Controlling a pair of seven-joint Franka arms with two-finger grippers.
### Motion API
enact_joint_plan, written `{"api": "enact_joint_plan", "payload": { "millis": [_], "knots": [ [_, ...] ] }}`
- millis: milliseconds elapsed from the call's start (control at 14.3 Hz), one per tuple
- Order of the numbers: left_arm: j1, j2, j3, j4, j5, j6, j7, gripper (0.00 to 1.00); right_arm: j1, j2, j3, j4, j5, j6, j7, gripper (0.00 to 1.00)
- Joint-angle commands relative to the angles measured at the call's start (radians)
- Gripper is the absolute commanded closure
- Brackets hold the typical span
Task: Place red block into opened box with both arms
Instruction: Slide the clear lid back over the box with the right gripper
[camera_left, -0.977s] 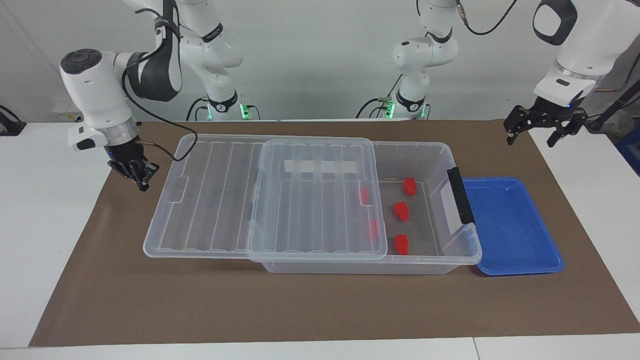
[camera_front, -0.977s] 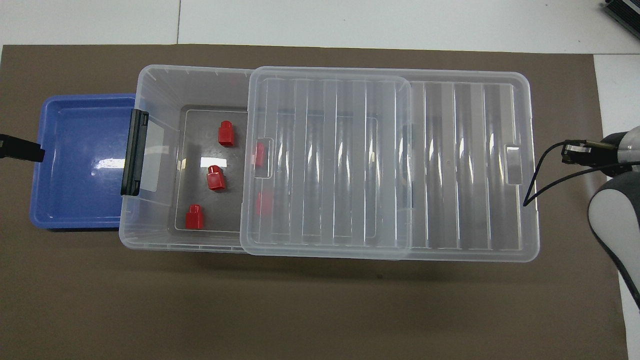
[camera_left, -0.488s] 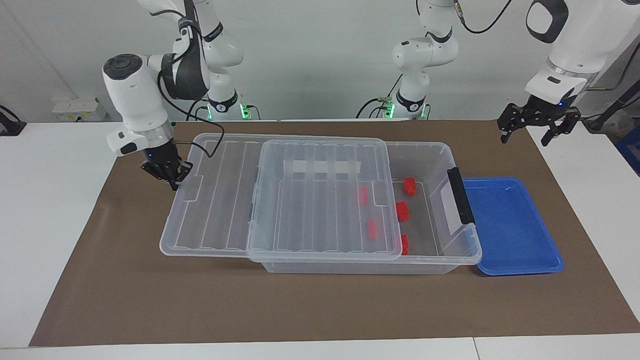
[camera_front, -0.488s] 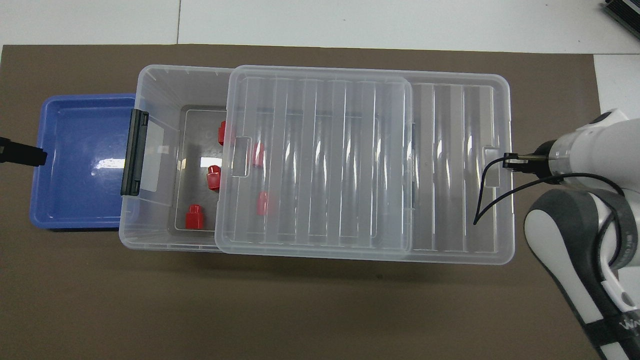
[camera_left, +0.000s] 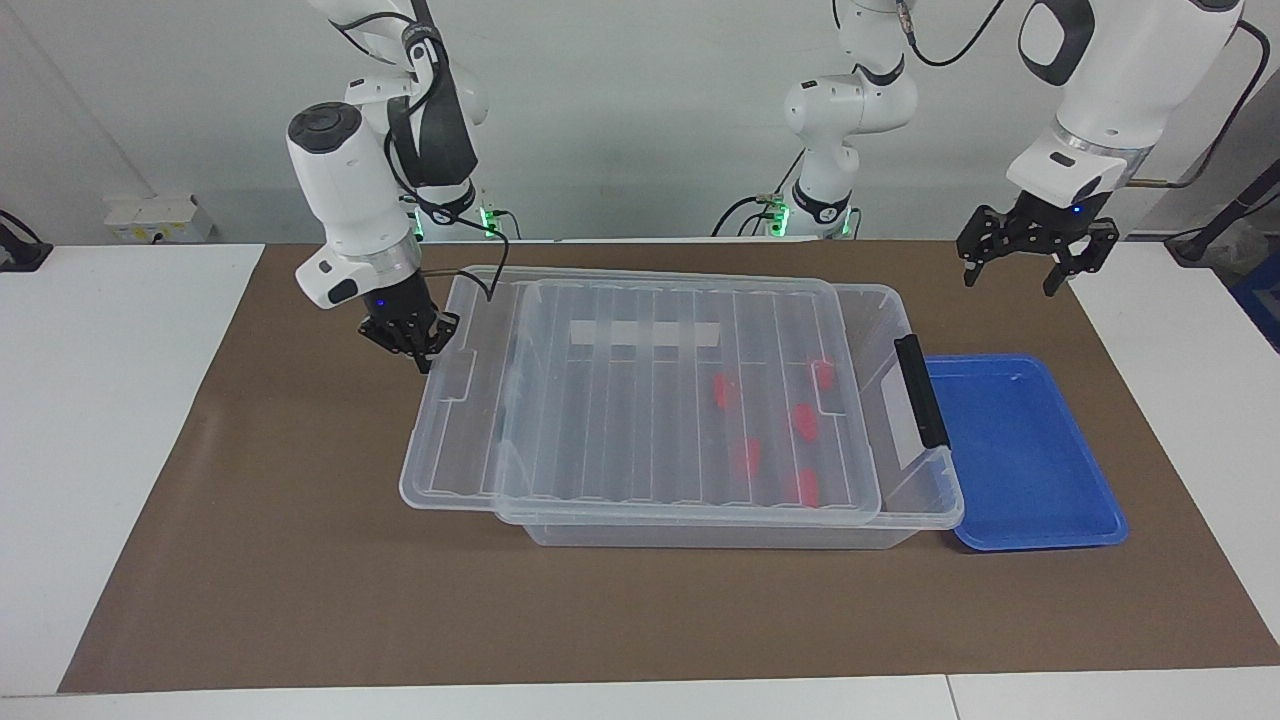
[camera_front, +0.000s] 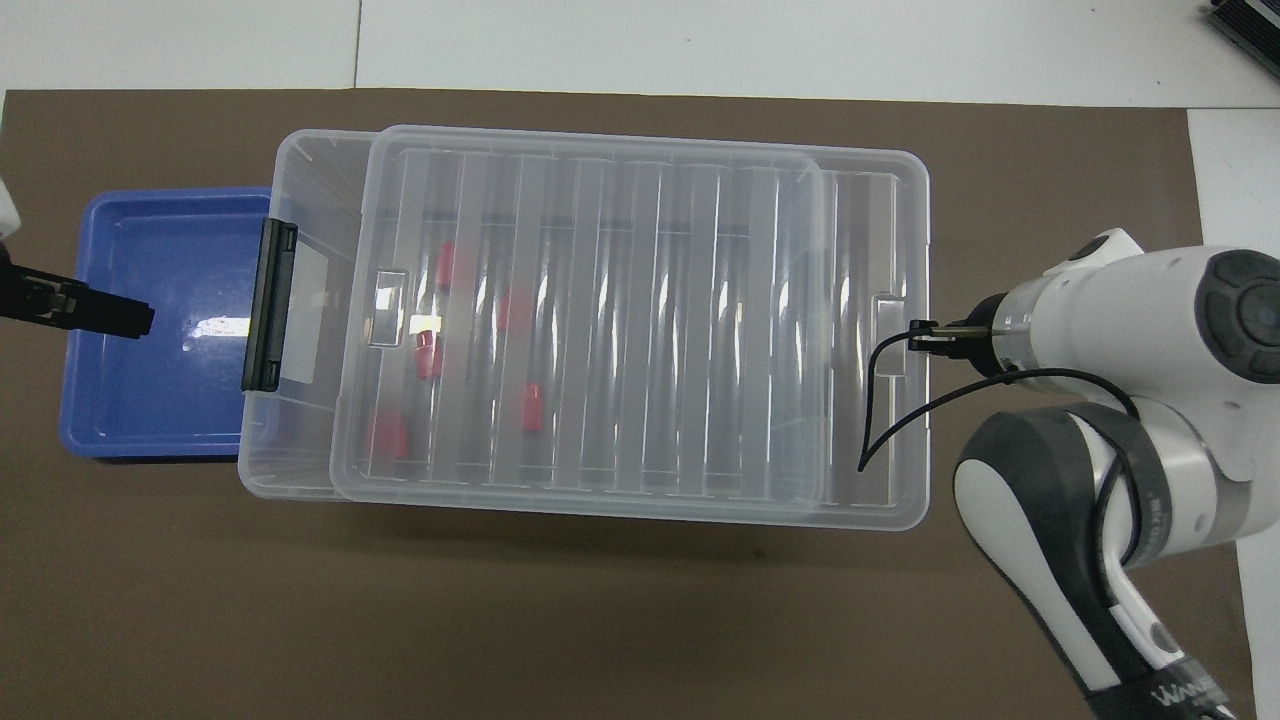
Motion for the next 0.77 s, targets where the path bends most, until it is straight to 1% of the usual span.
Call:
{"api": "enact_joint_plan", "payload": {
  "millis": [0, 209, 349, 558, 698],
  "knots": [
    [-0.014, -0.033, 0.014, -0.041, -0.014, 0.023, -0.011, 0.00, 0.044, -0.020, 0.000, -0.027, 0.017, 0.015, 0.054, 1.00],
    [0.001, -0.036, 0.015, -0.041, -0.014, 0.021, -0.009, 0.00, 0.089, -0.012, 0.000, -0.027, 0.017, 0.018, 0.071, 1.00],
    [-0.009, -0.036, 0.017, -0.042, -0.012, 0.023, -0.011, 0.00, 0.107, -0.009, 0.000, -0.025, 0.019, 0.027, 0.073, 1.00],
    [-0.012, -0.034, 0.015, -0.036, -0.012, 0.021, -0.015, 0.00, 0.119, -0.009, 0.001, -0.027, 0.019, 0.038, 0.096, 1.00],
    [-0.011, -0.028, 0.017, -0.019, -0.012, -0.003, -0.027, 0.00, 0.133, -0.009, 0.001, -0.025, 0.019, 0.037, 0.097, 1.00]
  ]
}}
